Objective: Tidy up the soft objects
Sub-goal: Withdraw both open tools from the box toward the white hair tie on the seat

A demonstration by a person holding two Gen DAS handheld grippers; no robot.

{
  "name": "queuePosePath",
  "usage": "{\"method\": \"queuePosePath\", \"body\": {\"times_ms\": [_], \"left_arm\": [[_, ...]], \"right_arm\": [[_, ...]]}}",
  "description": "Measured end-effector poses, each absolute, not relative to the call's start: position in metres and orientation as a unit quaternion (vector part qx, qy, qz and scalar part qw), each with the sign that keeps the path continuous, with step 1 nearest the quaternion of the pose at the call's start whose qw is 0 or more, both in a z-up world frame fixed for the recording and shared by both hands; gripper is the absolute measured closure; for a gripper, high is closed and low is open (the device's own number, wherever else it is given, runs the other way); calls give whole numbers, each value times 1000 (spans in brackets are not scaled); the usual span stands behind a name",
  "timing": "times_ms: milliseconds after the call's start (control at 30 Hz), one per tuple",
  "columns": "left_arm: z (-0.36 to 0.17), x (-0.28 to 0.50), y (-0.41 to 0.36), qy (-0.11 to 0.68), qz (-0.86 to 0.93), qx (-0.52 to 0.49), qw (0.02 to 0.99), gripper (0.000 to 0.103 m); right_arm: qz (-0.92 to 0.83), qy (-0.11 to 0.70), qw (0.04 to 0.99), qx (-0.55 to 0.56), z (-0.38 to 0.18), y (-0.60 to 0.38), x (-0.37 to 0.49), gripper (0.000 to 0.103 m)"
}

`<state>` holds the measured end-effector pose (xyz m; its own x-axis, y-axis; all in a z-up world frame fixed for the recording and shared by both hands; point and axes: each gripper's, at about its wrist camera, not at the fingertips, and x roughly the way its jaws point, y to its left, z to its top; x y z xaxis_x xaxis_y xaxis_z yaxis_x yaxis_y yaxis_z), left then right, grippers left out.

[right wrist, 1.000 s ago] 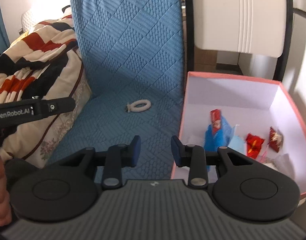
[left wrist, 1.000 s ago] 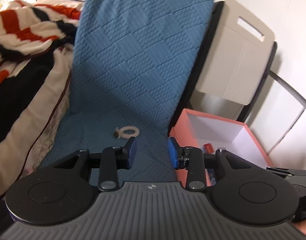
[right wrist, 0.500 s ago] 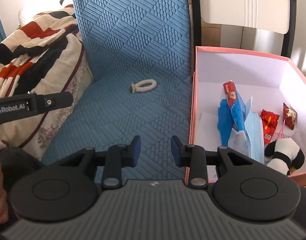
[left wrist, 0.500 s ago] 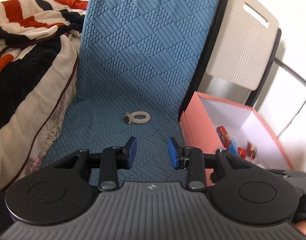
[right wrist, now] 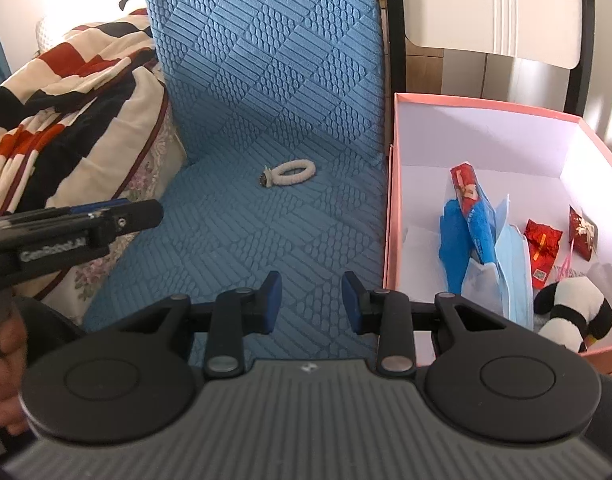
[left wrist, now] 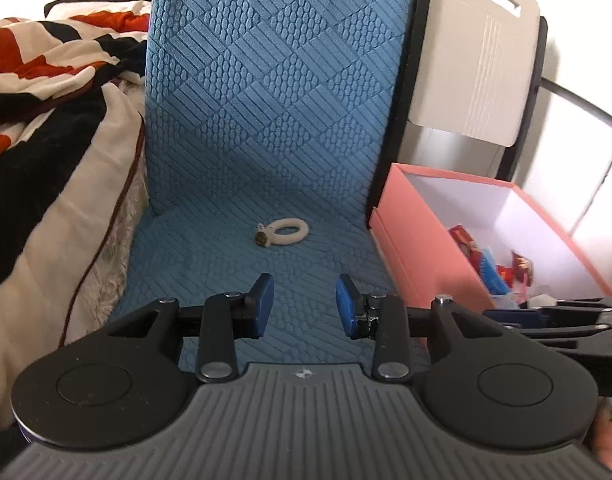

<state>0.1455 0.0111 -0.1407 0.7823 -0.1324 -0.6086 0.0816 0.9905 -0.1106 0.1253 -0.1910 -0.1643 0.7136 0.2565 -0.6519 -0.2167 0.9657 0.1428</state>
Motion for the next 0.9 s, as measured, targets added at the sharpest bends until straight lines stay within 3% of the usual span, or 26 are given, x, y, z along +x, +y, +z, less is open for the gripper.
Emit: {"method": "queuePosePath", "body": {"times_ms": [600,900], "left_arm": [[-193,226,58,363,-71,-169,914,63],[-208,263,62,393,-74,-181,899,63]], "right_arm": [[144,326,933,44,-167,-167,193,67],[157,346,923,49,-180,-158,226,67]]}}
